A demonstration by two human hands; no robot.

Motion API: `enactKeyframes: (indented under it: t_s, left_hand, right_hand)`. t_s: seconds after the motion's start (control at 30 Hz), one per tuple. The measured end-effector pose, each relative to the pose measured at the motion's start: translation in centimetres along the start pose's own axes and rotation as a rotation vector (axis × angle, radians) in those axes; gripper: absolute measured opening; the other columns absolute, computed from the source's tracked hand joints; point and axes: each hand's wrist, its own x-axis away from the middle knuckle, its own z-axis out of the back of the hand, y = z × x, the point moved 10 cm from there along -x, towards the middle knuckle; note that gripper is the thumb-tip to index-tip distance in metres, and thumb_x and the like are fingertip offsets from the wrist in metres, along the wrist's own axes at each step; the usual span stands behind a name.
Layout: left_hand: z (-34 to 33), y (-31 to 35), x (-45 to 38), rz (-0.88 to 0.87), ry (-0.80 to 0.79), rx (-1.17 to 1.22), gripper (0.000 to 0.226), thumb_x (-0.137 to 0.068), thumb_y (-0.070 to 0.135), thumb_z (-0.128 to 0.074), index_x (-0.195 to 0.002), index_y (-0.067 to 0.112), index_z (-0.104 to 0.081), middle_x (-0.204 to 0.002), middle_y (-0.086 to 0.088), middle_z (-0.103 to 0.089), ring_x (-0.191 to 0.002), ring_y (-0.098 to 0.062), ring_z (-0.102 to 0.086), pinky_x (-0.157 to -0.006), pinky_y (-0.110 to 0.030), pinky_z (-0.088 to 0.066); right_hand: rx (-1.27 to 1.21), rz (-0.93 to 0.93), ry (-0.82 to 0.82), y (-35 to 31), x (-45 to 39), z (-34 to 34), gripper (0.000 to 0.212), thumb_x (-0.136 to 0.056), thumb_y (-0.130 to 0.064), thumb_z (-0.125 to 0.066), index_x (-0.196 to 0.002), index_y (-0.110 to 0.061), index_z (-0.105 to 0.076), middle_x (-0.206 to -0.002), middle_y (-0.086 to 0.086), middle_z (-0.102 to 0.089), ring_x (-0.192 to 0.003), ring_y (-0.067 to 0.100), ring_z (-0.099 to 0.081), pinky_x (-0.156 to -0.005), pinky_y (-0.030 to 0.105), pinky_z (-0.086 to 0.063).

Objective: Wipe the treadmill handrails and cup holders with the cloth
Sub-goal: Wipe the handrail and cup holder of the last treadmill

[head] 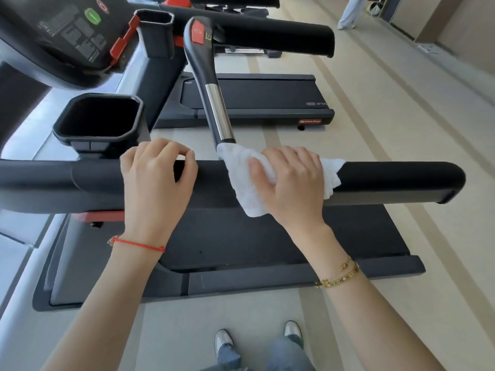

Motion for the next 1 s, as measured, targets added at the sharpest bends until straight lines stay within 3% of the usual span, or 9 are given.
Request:
enactKeyframes:
  t_s: [0.27,0.47,0.67,1.0]
  left_hand:
    - [-4.2,7.3,-0.6,-0.029,-0.073,0.089,0.014,-0.094,0.019,-0.057,-0.087,0.014,-0.069,-0.087,0.003,-0.064,-0.085,-0.021,-0.056,-0.087,-0.029,-0.031]
    - [-7.2,12.1,-0.7,-0.047,-0.105,0.068,0.011,-0.093,0.017,-0.059,-0.088,0.015,-0.069,-0.092,0.004,-0.067,-0.090,-0.020,-0.058,-0.091,-0.025,-0.025]
    - [-9.9,16.0,-0.8,-0.036,-0.163,0.043,0.014,-0.094,0.014,-0.057,-0.090,0.014,-0.070,-0.094,0.003,-0.069,-0.090,-0.023,-0.060,-0.092,-0.036,-0.036]
    - [-13.2,21.7,-0.4,-0.002,-0.224,0.089,0.018,-0.096,0.018,-0.055,-0.090,0.014,-0.071,-0.090,0.004,-0.070,-0.083,-0.020,-0.061,-0.091,-0.039,-0.041]
  right_hand:
    - [0.025,-0.012,0.004,5.6,-0.2,1.0,0.047,-0.097,-0.047,-0.036,-0.075,-0.016,-0.064,-0.066,-0.001,-0.060,-0.068,0.024,-0.050,-0.072,0.036,-0.040]
    - [0.057,-0.009,-0.058,12.1,-0.2,2.1,0.048,-0.097,-0.048,-0.033,-0.074,-0.017,-0.063,-0.065,-0.003,-0.060,-0.067,0.022,-0.051,-0.070,0.035,-0.039]
    - [0.045,0.066,-0.143,17.2,-0.5,3.0,0.047,-0.096,-0.050,-0.030,-0.074,-0.021,-0.059,-0.065,-0.006,-0.058,-0.064,0.021,-0.049,-0.068,0.034,-0.037]
    - [0.006,0.062,-0.153,22.9,-0.2,4.7,0.046,-0.097,-0.049,-0.033,-0.072,-0.021,-0.059,-0.063,-0.007,-0.055,-0.062,0.018,-0.043,-0.068,0.034,-0.038]
